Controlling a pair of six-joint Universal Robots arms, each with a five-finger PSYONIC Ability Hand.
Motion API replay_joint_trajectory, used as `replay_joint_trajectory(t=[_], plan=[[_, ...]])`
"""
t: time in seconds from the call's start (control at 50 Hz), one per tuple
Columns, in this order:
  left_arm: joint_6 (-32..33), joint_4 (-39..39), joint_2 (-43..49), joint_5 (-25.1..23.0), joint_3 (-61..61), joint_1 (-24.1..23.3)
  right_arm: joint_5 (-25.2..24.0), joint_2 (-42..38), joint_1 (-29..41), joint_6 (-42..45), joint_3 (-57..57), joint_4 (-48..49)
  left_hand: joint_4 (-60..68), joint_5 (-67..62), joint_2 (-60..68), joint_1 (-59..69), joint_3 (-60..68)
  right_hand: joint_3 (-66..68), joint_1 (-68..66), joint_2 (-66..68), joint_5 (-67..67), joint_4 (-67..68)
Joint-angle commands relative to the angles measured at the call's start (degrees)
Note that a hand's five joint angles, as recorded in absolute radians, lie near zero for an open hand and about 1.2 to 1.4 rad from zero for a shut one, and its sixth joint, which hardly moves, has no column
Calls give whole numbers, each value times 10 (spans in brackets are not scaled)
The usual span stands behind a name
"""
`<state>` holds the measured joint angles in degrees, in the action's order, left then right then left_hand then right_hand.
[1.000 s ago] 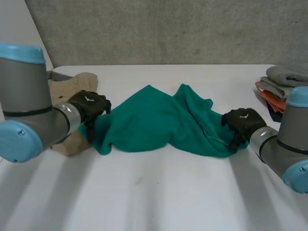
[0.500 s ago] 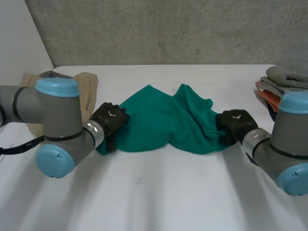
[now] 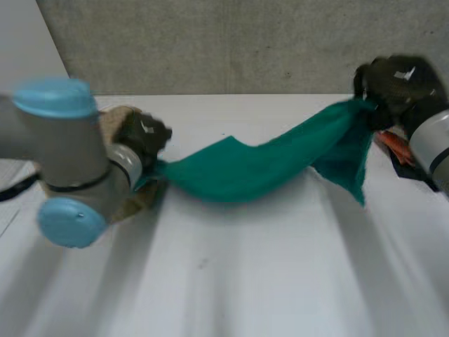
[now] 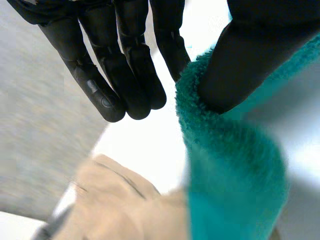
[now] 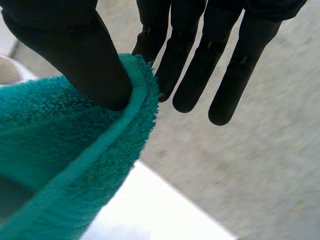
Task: Fold the laundry.
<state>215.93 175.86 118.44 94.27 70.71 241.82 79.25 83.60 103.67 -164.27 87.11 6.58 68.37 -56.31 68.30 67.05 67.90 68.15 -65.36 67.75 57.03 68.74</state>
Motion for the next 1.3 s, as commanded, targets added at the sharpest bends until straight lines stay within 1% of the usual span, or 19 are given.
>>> replay_joint_trajectory(t=[0.02,0.08,0.16,0.34,0.44,0.46,0.48,0.52,0.54,0.56,0.64,0.72,0.74,0.82,0.94,1.06,1.14,1.26,1.3], plan=[[-124,-13,-181,-47,29,-22,40,-3,-3,32,-110,20,116,-137,117,130,121,119,-146,123,130,113],[-161,-22,-202,-74,25,-28,53,-51,9,25,-174,43,116,-137,117,130,121,119,-146,123,130,113],[-192,-41,-206,-82,20,-33,61,-139,37,25,-252,74,116,-137,117,130,121,119,-146,123,130,113],[-203,-79,-136,-58,18,-56,62,-368,107,40,-381,118,116,-137,117,130,121,119,-146,123,130,113],[-212,-105,-104,-35,17,-58,72,-480,141,41,-413,205,116,-137,117,130,121,119,-146,123,130,113],[-212,-107,-102,-35,16,-58,77,-492,145,42,-418,220,116,-137,117,130,121,25,-53,29,36,19],[-215,-112,-97,-31,15,-60,87,-518,153,47,-429,246,116,-137,117,130,121,-231,203,-227,-220,-237],[-224,-116,-97,-27,12,-62,131,-547,160,77,-463,272,116,-137,117,130,121,-575,547,-571,-564,-581],[-227,-117,-98,-27,12,-62,143,-548,160,82,-469,273,116,-137,117,130,121,-581,554,-577,-570,-587],[-232,-119,-101,-27,8,-60,182,-537,159,90,-480,260,116,-137,117,130,121,-581,554,-577,-570,-587],[-242,-127,-112,-27,-3,-61,209,-486,159,87,-467,208,116,-137,117,130,121,-581,554,-577,-570,-587],[-242,-129,-114,-26,-22,-61,198,-389,156,79,-414,95,116,-137,117,130,121,-581,554,-577,-570,-587],[-244,-129,-112,-26,-30,-62,190,-349,151,71,-386,49,116,-137,117,130,121,-581,554,-577,-570,-587],[-246,-132,-110,-24,-50,-63,162,-255,132,44,-302,-53,116,-137,117,130,121,-581,554,-577,-570,-587],[-262,-147,-110,-21,-87,-67,121,-169,94,-17,-169,-143,116,-137,117,130,121,-581,554,-577,-570,-587],[-283,-166,-109,-19,-129,-86,44,-139,72,-74,-28,-148,116,-137,117,130,121,-581,554,-577,-570,-587],[-284,-169,-106,-16,-139,-99,9,-155,76,-80,34,-103,116,-137,117,130,121,-580,552,-576,-569,-586],[-286,-170,-99,-4,-141,-100,22,-215,95,-83,68,3,116,-137,117,130,121,-504,476,-500,-493,-510],[-287,-170,-99,3,-138,-95,47,-243,101,-82,61,50,116,-137,117,130,121,-415,387,-411,-404,-421]])
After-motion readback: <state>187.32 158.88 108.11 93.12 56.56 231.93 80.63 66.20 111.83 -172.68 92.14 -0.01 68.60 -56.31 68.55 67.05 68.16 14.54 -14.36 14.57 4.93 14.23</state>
